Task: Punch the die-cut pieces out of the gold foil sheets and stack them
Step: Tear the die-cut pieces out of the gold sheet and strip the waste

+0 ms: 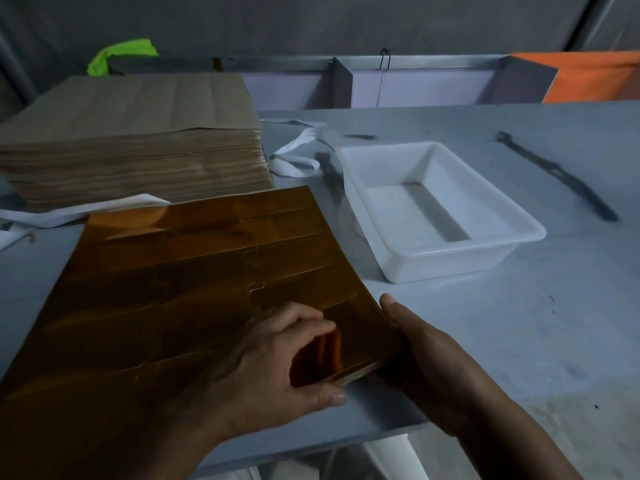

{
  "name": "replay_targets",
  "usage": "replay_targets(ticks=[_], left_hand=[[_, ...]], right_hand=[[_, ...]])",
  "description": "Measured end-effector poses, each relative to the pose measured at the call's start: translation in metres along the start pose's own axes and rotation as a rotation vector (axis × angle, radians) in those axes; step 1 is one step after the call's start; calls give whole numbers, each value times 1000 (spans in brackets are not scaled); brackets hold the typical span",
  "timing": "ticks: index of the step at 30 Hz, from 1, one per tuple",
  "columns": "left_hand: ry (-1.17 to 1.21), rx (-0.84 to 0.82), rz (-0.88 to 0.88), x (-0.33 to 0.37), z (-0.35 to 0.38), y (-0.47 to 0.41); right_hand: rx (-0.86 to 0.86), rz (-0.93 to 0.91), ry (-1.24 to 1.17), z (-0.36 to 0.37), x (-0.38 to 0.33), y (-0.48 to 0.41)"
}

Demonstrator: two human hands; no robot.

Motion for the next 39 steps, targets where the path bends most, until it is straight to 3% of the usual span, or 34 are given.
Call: replay_targets(ticks=[6, 9, 11, 14, 17, 23, 29, 32, 39], left_hand=[[-49, 79, 34, 9, -1, 4], [-220, 126, 106, 25, 2, 7], [-210, 174, 132, 40, 0, 8], [-84, 312, 91, 37, -12, 9], [20, 349, -39, 25, -25, 5], [494, 205, -227, 1, -15, 1], [731, 183, -358, -21, -8, 0], [790, 238, -335, -20, -15, 1], [705, 382, -292, -18, -24, 5]], right_hand=[[137, 65, 259, -15, -2, 5], [218, 34, 377, -28, -8, 7], [277, -3, 382, -38, -15, 8], [340, -55, 360, -50, -25, 10], [365, -99, 377, -51, -31, 12], [359, -148, 394, -43, -37, 11], [407, -220, 457, -41, -49, 15], [434, -264, 435, -43, -60, 17], [296, -212, 434, -20, -72, 6]])
Point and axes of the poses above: each hand's wrist, its own y-axis away from the middle knuckle, its own z-axis out of the palm, x = y × z, the point moved 10 cm from there along -y, towards the middle knuckle, and after that the axes turned 4 degrees about y, right-handed, at the moved point
